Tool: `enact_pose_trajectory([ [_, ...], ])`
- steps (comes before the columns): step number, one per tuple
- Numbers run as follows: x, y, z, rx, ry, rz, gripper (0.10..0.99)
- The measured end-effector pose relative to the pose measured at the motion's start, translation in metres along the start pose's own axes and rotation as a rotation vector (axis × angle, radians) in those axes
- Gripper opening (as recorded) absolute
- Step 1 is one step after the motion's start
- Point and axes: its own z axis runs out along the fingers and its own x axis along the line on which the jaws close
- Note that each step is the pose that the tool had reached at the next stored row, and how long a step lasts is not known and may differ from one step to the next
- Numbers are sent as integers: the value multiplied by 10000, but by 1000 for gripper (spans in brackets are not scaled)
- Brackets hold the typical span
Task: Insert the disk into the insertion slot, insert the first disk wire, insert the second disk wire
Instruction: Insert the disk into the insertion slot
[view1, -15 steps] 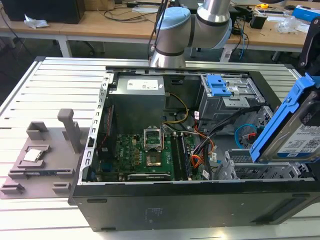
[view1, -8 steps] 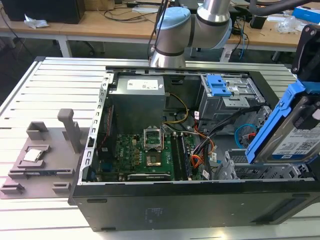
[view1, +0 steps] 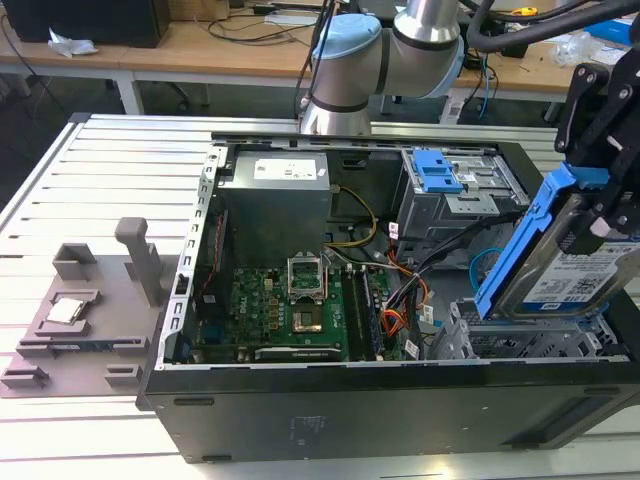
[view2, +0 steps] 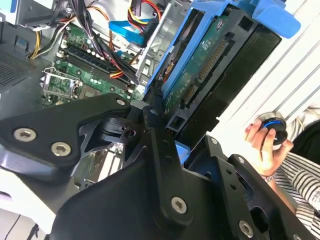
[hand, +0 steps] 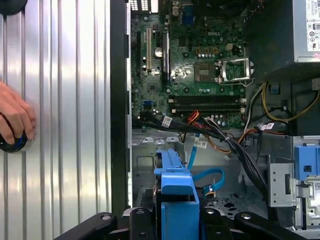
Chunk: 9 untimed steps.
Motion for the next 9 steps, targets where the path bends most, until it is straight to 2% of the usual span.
enact_pose_trajectory([
  [9,-73,24,130,0,-1,9,365],
])
